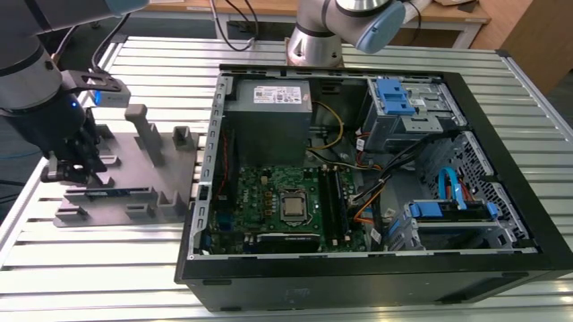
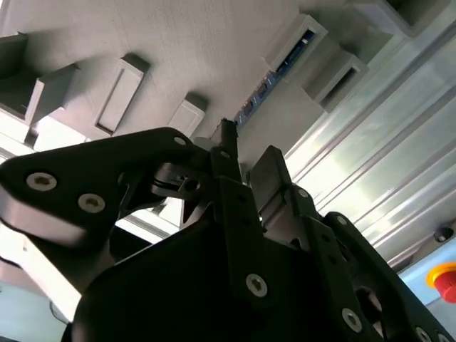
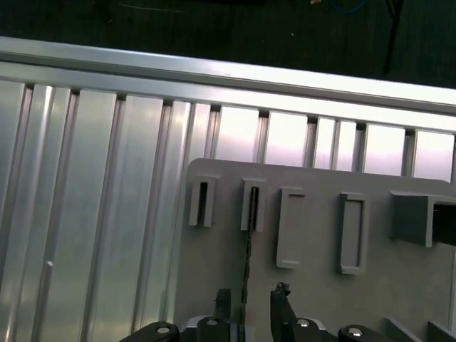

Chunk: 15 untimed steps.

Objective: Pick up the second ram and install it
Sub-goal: 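Pick up the second ram and move it above second insertion slot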

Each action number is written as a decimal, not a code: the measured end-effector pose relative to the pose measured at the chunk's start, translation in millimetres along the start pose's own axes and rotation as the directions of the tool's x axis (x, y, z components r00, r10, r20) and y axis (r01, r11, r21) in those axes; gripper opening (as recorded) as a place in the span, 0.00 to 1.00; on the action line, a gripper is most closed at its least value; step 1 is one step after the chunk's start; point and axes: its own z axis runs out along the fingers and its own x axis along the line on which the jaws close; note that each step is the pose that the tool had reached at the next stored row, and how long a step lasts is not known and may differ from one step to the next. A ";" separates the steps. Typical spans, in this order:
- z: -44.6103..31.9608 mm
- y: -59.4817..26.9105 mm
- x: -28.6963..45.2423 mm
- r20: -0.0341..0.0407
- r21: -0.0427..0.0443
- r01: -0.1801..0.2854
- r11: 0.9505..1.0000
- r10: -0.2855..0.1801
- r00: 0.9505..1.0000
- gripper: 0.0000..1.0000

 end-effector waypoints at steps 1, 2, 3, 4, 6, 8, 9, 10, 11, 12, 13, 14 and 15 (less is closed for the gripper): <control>0.4 -0.1 0.1 0.011 0.001 0.000 1.000 0.000 1.000 0.35; 1.2 -0.1 0.2 0.020 0.002 0.000 1.000 0.000 1.000 0.35; 2.9 -0.1 0.8 0.022 0.002 0.000 1.000 0.000 1.000 0.35; 4.7 0.0 1.4 0.022 0.002 0.000 1.000 0.000 1.000 0.35; 8.4 0.1 2.6 0.022 0.002 0.000 1.000 0.000 1.000 0.35; 12.0 0.1 3.5 0.022 0.002 0.000 1.000 0.000 1.000 0.35; 13.8 0.1 3.9 0.022 0.002 0.000 1.000 0.000 1.000 0.35; 15.6 0.1 4.3 0.022 0.002 0.000 1.000 0.000 1.000 0.35; 17.4 0.1 4.6 0.022 0.002 0.000 1.000 0.000 1.000 0.35; 19.3 -0.3 4.8 0.022 0.002 0.000 1.000 0.000 1.000 0.35; 21.1 -1.1 4.9 0.022 0.002 0.000 1.000 0.000 1.000 0.35; 22.8 -1.9 5.0 0.022 0.002 0.000 1.000 0.000 1.000 0.35; 24.7 -2.8 5.1 0.022 0.002 0.000 1.000 0.000 1.000 0.35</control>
